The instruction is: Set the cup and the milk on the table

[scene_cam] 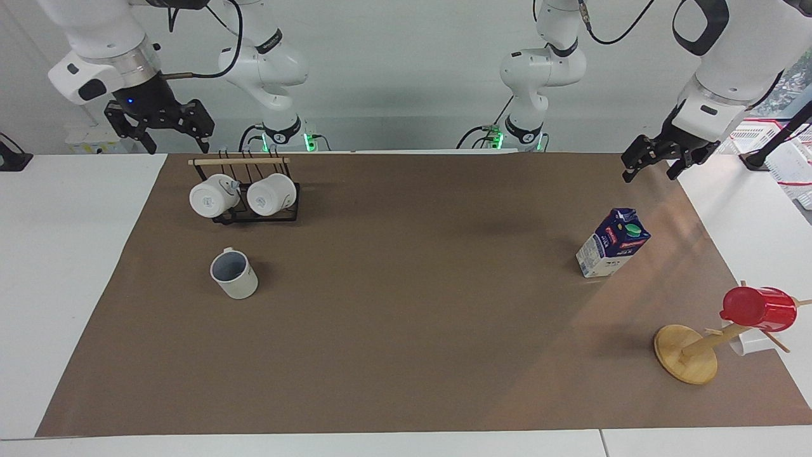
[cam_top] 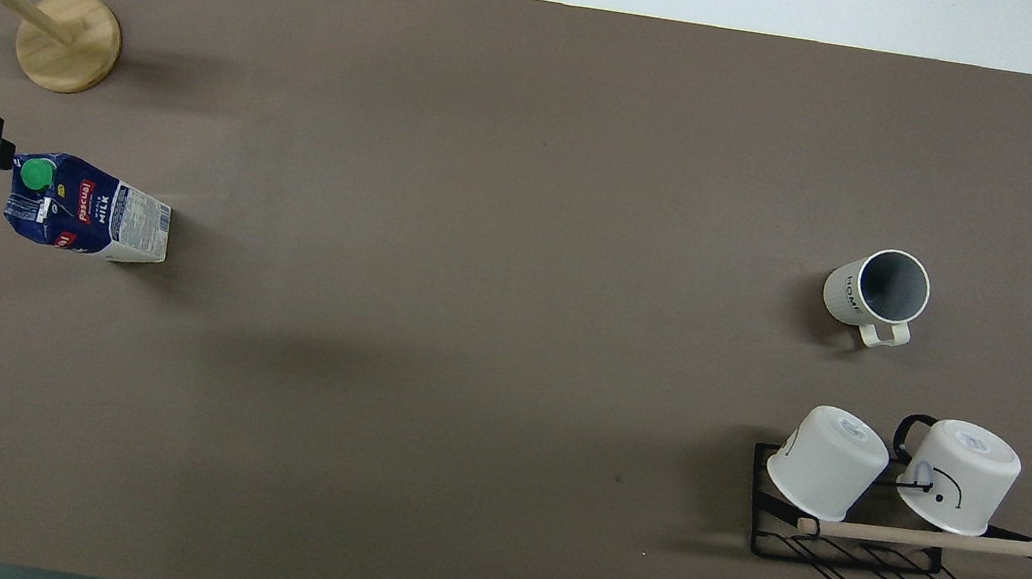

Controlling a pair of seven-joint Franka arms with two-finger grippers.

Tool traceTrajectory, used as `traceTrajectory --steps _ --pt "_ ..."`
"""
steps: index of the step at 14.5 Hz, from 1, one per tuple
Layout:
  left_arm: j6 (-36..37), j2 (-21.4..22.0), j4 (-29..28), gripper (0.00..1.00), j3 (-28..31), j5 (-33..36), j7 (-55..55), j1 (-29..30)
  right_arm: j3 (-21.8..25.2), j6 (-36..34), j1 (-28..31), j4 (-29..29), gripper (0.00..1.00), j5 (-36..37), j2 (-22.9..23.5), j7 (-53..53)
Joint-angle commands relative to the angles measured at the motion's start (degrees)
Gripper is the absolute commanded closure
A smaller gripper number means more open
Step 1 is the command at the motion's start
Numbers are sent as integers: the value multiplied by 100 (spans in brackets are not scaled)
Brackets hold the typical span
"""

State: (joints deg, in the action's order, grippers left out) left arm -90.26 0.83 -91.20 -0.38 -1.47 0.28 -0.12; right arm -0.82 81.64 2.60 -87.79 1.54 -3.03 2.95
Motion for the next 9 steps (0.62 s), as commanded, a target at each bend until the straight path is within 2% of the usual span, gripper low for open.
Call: traceTrajectory --steps 1,9 --pt "191 -21 250 0 30 -152 69 38 -6 45 30 -19 0 22 -4 145" --pt "210 -13 200 0 30 -64 86 47 -6 36 30 -19 0 13 -4 145"
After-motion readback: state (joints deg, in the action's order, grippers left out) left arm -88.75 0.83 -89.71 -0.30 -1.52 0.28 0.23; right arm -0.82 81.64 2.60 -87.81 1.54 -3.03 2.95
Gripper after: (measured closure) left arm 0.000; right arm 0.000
